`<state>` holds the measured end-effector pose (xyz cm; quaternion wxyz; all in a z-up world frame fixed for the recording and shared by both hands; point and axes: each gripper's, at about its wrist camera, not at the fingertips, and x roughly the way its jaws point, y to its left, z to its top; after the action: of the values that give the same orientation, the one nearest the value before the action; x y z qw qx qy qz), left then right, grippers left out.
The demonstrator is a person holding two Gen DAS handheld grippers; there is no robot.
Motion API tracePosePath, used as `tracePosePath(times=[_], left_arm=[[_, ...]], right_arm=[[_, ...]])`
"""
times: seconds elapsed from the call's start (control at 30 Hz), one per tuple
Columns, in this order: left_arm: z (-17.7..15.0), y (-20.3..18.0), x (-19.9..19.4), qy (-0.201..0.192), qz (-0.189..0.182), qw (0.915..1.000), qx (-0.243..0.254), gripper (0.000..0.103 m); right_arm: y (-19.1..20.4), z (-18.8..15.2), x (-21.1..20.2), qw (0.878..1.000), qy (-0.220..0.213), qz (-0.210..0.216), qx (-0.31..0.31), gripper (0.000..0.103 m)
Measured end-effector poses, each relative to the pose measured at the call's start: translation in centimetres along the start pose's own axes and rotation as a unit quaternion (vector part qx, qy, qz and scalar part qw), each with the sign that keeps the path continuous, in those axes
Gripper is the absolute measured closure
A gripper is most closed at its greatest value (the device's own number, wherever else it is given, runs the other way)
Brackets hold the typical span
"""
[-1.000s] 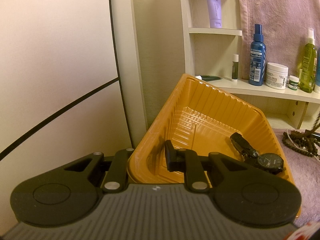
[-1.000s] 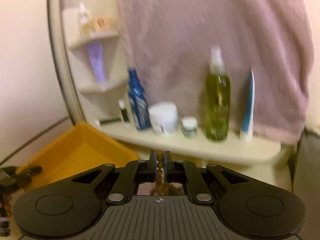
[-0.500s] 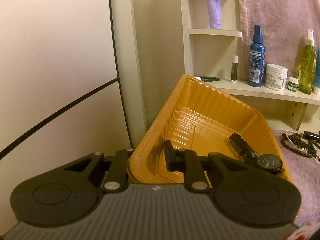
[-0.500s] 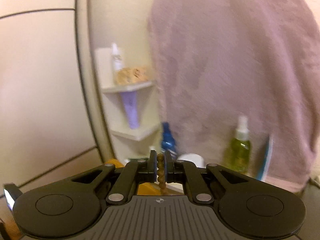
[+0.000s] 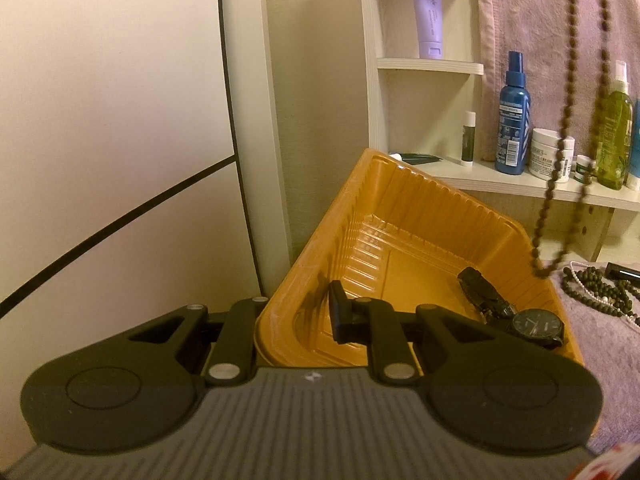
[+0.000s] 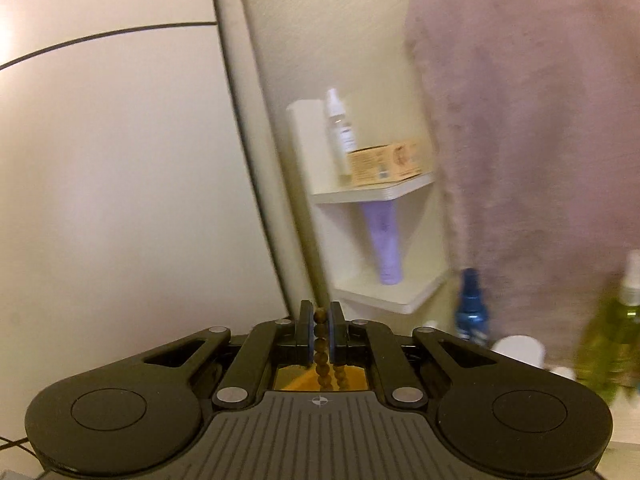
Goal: Organize jewelry
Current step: 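Lift the brown bead strand over the orange tray and lower it in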
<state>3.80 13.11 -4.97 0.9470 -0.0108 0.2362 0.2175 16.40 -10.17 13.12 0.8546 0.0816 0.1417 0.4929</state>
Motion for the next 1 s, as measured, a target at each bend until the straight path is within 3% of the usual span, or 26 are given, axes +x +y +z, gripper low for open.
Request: tracePosePath(times=[0.23,0.67,0.93,1.0], left_arm=[[0.0,0.0,0.0,0.000,-0.002,1.0000,-0.002,0.087],[0.1,0.0,0.0,0.001,0.000,1.0000,-0.003,0.087],[0.0,0.0,0.0,0.001,0.000,1.0000,-0.002,0.087],[0.0,0.0,0.0,0.001,0.000,1.0000,-0.003,0.087]], right_arm=[[0.2,-1.5,3.2,0.999,0.028,0.018,0.016,0.096],[-2.0,-9.6,7.1,0.988,0.146,-0.001,0.058,0.096],[-2.0,-13.4,9.0,0.979,0.192,-0.010,0.065,0.096],[-1.8,-13.9,9.2,0.978,0.200,-0.016,0.061,0.087]])
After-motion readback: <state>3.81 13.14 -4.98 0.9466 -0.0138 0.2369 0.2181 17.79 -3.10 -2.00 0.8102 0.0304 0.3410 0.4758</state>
